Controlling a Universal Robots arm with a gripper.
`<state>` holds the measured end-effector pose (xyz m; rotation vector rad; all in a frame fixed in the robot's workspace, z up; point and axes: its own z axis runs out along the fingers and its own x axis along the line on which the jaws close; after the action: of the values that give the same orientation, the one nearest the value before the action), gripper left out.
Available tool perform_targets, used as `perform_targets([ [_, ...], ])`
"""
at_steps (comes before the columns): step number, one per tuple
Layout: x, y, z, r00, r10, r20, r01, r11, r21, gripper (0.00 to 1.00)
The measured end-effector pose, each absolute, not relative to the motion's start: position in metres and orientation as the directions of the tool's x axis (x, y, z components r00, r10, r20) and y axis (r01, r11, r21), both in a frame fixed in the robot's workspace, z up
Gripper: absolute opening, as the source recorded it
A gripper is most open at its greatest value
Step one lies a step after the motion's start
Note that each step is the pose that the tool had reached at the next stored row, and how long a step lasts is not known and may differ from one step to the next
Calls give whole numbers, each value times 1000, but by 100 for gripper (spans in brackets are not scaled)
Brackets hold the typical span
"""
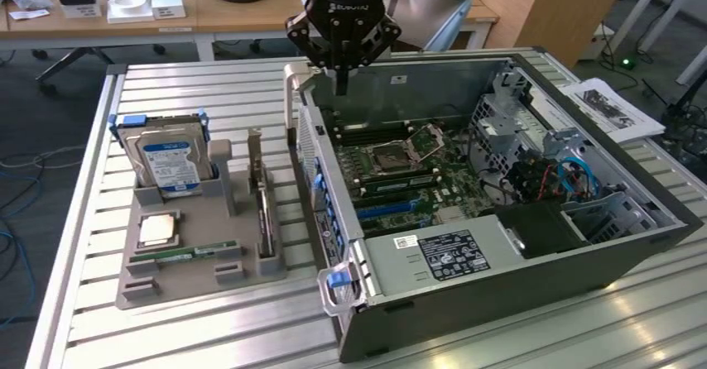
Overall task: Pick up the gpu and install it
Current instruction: 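Reach for the gpu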
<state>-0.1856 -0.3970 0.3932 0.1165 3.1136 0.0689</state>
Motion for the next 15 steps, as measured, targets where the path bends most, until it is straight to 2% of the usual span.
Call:
perform_targets([
  [15,-215,-396,393,-997,75,-23,74,996,45,11],
])
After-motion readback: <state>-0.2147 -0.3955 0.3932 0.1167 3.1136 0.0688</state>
